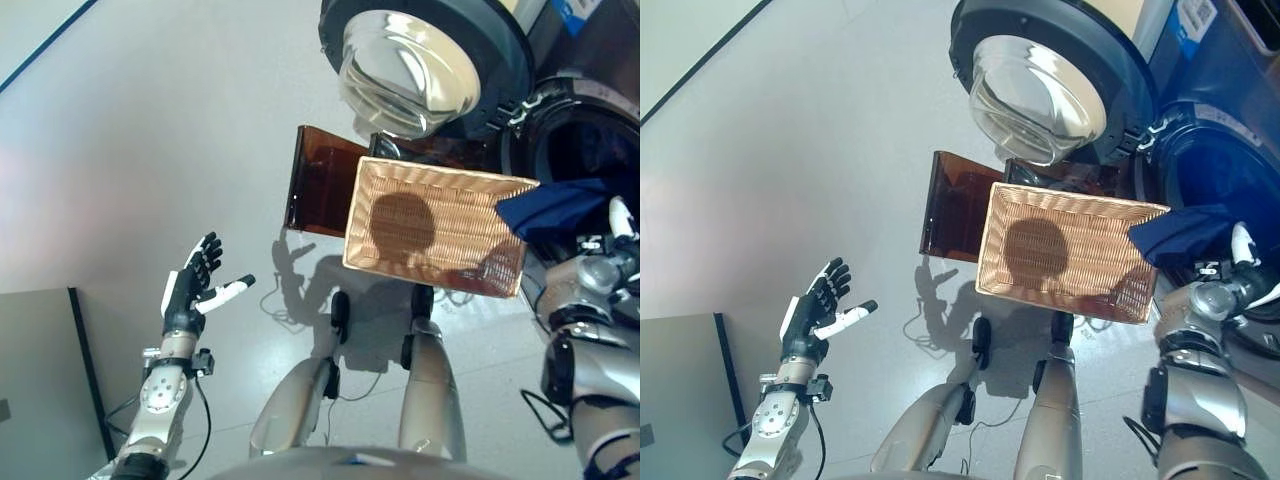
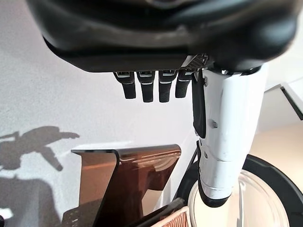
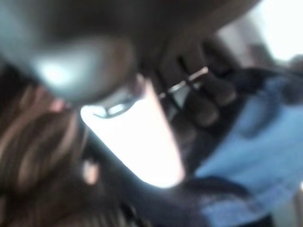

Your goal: Pick up the clothes and place them into the washing machine

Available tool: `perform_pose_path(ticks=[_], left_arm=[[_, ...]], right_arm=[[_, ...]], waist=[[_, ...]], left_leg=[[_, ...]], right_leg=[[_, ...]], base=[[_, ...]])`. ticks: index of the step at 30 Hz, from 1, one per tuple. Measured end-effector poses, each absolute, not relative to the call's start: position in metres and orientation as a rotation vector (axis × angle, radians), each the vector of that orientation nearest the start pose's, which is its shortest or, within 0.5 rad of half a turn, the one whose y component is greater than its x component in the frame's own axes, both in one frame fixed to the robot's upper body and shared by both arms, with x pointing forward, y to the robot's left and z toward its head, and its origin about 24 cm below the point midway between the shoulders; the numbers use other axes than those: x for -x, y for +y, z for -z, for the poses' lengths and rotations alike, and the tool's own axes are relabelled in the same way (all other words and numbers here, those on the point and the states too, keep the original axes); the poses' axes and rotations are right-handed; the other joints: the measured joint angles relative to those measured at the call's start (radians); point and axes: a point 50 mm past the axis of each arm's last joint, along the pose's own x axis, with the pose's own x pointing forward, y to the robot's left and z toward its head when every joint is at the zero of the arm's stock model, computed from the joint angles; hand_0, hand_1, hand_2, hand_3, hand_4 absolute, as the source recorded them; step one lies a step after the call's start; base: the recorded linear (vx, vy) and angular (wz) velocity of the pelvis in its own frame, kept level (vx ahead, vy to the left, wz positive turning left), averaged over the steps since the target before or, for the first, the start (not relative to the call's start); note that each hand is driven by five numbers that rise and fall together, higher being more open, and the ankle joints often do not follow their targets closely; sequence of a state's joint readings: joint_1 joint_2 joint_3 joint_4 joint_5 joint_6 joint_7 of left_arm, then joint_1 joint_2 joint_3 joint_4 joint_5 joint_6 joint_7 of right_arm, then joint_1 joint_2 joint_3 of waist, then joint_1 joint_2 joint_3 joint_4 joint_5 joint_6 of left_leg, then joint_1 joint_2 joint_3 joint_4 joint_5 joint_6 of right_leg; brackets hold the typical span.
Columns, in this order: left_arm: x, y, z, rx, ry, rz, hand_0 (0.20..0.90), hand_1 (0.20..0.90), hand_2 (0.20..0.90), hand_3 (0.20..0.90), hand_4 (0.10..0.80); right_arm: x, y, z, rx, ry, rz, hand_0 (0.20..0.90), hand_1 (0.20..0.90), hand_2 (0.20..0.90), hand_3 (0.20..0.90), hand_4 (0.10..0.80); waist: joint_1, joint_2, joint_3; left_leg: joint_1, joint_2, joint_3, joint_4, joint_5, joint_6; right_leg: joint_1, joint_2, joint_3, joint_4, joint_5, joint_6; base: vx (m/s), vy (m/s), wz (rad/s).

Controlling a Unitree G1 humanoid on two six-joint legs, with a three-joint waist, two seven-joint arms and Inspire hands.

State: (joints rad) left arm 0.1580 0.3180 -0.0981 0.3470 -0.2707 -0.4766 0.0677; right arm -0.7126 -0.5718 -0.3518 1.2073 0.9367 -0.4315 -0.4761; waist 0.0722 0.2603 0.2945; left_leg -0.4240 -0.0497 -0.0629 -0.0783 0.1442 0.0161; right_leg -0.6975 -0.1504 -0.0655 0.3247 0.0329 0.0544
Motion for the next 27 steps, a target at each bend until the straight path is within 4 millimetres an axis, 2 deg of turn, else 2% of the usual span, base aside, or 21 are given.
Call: perform_pose_path(ticks=[2, 6, 11, 14, 21, 23, 27], left_arm=[[-0.199, 0.218, 0.019, -0.061, 0.053, -0.082, 0.900, 0.900, 0.900, 0.900, 0.800], [-0.196, 0.213, 0.023, -0.042, 0.069, -0.068, 0.900, 0.900, 0.900, 0.900, 0.800], [-0.196, 0.215, 0.022, -0.011, 0.069, -0.084, 0.900, 0.900, 0.900, 0.900, 0.800], [-0.195, 0.215, 0.023, -0.002, 0.070, -0.087, 0.900, 0.900, 0.900, 0.900, 0.800], [-0.196, 0.207, 0.021, 0.027, 0.065, -0.049, 0.900, 0.900, 0.900, 0.900, 0.800], [-0.197, 0.205, 0.019, 0.029, 0.053, -0.035, 0.900, 0.900, 0.900, 0.900, 0.800], [-0.198, 0.205, 0.018, 0.033, 0.047, -0.033, 0.900, 0.900, 0.900, 0.900, 0.800]], right_arm=[[-0.299, -0.379, -0.081, -0.882, -0.230, 1.254, 0.200, 0.200, 0.200, 0.200, 0.300], [-0.297, -0.380, -0.082, -1.062, -0.288, 1.316, 0.200, 0.200, 0.200, 0.200, 0.300], [-0.294, -0.390, -0.095, -1.126, -0.347, 1.366, 0.200, 0.200, 0.200, 0.200, 0.300], [-0.289, -0.407, -0.119, -1.142, -0.430, 1.378, 0.200, 0.200, 0.200, 0.200, 0.300], [-0.291, -0.417, -0.152, -1.289, -0.506, 1.413, 0.200, 0.200, 0.200, 0.200, 0.300], [-0.290, -0.421, -0.164, -1.298, -0.537, 1.411, 0.200, 0.200, 0.200, 0.200, 0.300], [-0.285, -0.425, -0.175, -1.305, -0.592, 1.432, 0.200, 0.200, 0.200, 0.200, 0.300]], waist=[[0.006, 0.017, -0.015], [0.028, 0.047, -0.037], [0.028, 0.061, -0.047], [0.028, 0.064, -0.046], [0.030, 0.087, -0.045], [0.030, 0.088, -0.045], [0.029, 0.101, -0.040]], left_leg=[[-0.013, -0.001, 0.002, 0.000, 0.002, 0.003], [-0.022, -0.001, 0.003, 0.000, 0.004, 0.003], [-0.021, 0.000, 0.003, 0.000, 0.004, 0.003], [-0.020, -0.001, 0.003, 0.000, 0.004, 0.002], [-0.023, -0.006, 0.002, 0.000, -0.003, -0.006], [-0.023, -0.005, 0.002, 0.000, -0.003, -0.005], [-0.027, -0.007, 0.002, 0.000, -0.005, 0.001]], right_leg=[[-0.014, -0.001, 0.003, 0.003, 0.004, -0.006], [-0.027, 0.000, 0.003, 0.005, 0.004, -0.006], [-0.026, 0.001, 0.002, 0.007, 0.002, -0.006], [-0.028, -0.001, 0.003, 0.013, -0.008, -0.001], [-0.046, -0.005, 0.010, 0.043, -0.025, -0.002], [-0.047, -0.005, 0.010, 0.044, -0.027, -0.003], [-0.050, -0.006, 0.011, 0.043, -0.029, -0.004]], base=[[0.000, 0.000, 0.00], [0.016, -0.013, 0.02], [0.020, -0.032, 0.02], [0.015, -0.047, 0.00], [0.018, -0.044, 0.01], [0.000, 0.000, 0.00], [0.021, -0.020, 0.02]])
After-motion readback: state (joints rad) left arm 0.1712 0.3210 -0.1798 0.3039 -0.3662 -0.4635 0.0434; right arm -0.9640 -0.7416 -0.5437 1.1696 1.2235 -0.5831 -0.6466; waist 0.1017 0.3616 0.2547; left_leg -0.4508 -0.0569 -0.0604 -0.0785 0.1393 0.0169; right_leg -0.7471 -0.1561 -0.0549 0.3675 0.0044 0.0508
